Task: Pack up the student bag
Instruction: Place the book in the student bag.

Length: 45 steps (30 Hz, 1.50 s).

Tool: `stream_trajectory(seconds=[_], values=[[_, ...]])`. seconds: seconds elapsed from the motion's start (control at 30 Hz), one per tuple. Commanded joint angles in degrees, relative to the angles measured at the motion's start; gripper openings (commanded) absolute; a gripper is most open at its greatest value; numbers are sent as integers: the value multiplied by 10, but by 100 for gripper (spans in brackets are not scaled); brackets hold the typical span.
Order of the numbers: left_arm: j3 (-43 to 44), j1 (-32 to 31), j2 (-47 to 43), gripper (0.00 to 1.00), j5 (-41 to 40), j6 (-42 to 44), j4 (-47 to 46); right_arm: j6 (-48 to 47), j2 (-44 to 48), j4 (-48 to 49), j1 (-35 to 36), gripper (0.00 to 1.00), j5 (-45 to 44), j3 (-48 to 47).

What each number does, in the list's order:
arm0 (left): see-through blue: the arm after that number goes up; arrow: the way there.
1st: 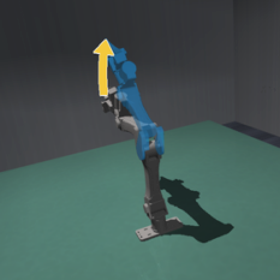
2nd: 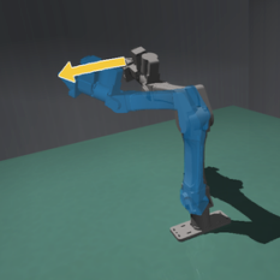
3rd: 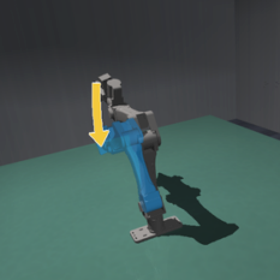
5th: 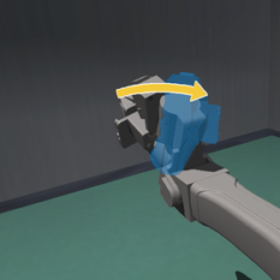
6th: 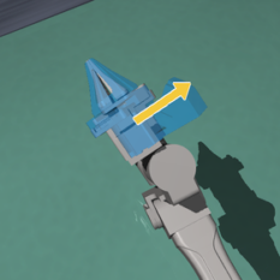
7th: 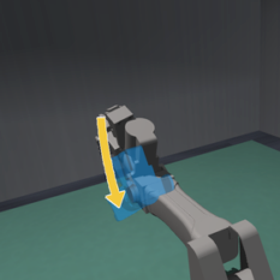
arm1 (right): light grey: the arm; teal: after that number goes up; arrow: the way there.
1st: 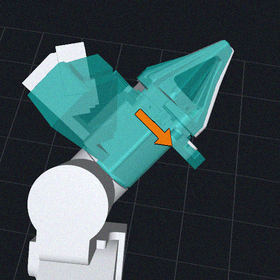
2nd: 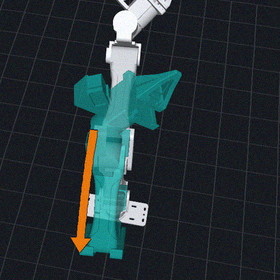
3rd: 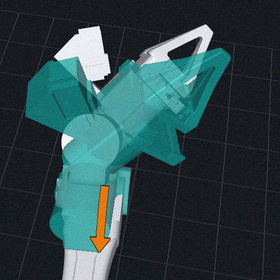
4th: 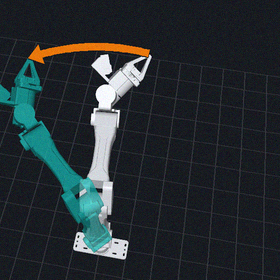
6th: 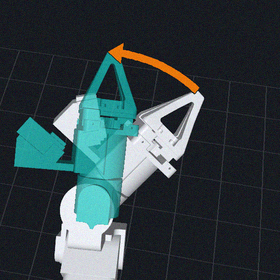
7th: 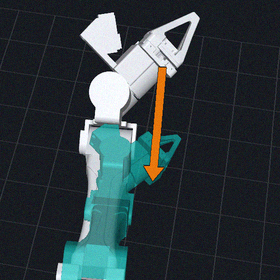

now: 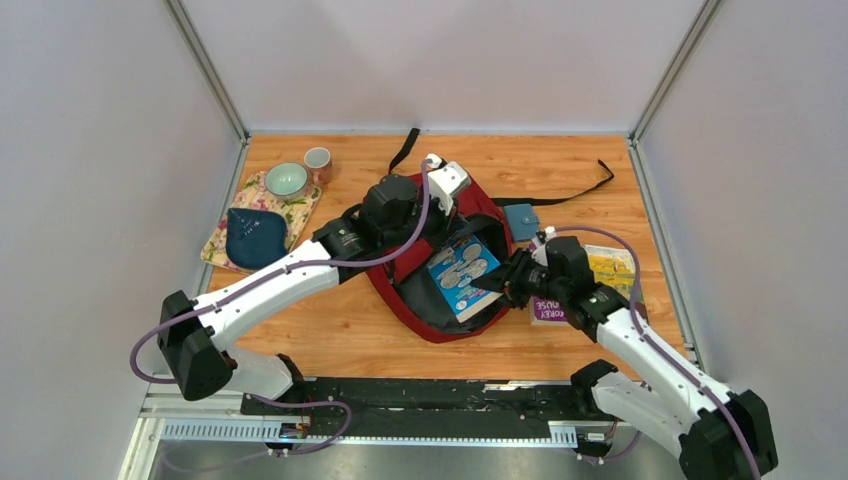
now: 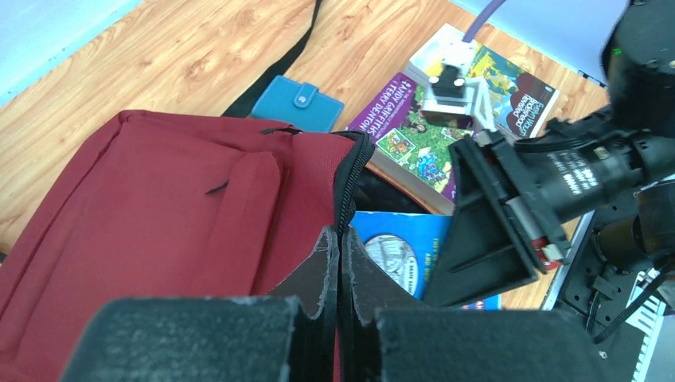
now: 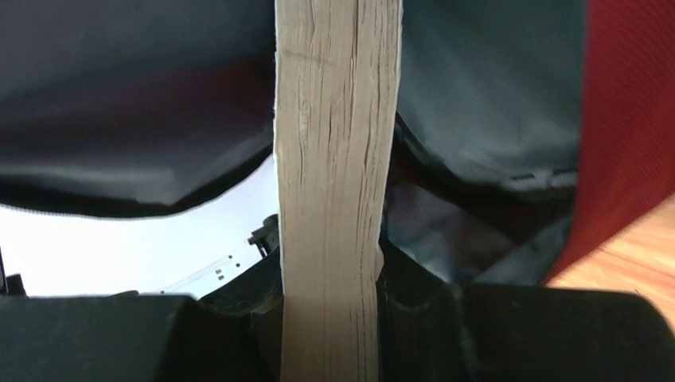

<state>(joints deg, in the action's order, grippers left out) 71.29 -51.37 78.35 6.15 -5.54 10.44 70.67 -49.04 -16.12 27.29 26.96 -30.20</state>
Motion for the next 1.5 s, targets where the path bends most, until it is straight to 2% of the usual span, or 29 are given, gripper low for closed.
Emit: stream_trajectory(seconds=[0.0,0.03,0.1,0.27,0.5,0.7,0.8,0.9,0.93,1.07,1.2,1.43,1.47], values=[[41,-6,2,0,11,13,-43,65,-51,173,0,0,29,-5],[47,-7,4,0,9,14,-36,77,-61,220,0,0,30,0],[57,-7,8,0,2,16,-33,89,-92,233,5,0,15,0],[52,-7,3,0,-4,12,-41,154,-155,367,15,0,-37,25],[47,-8,1,0,-1,1,-32,146,-273,435,38,0,-64,-48],[29,-7,-7,0,11,-17,-44,124,-365,497,60,0,-145,-60],[14,-7,-14,0,12,-24,-52,103,-417,482,61,0,-161,-75],[-5,-7,-23,0,7,-29,-52,78,-471,439,60,6,-136,-91],[-11,-7,-29,0,4,-30,-53,73,-496,435,61,11,-114,-90],[-48,-7,-43,0,-4,-35,-59,65,-526,447,61,28,-89,-29],[-70,-7,-50,0,-8,-42,-64,41,-507,422,60,46,-93,0],[-91,-7,-48,0,3,-59,-67,-11,-443,311,61,54,-123,-11],[-93,-8,-47,0,4,-60,-69,-19,-433,301,60,59,-125,-12]])
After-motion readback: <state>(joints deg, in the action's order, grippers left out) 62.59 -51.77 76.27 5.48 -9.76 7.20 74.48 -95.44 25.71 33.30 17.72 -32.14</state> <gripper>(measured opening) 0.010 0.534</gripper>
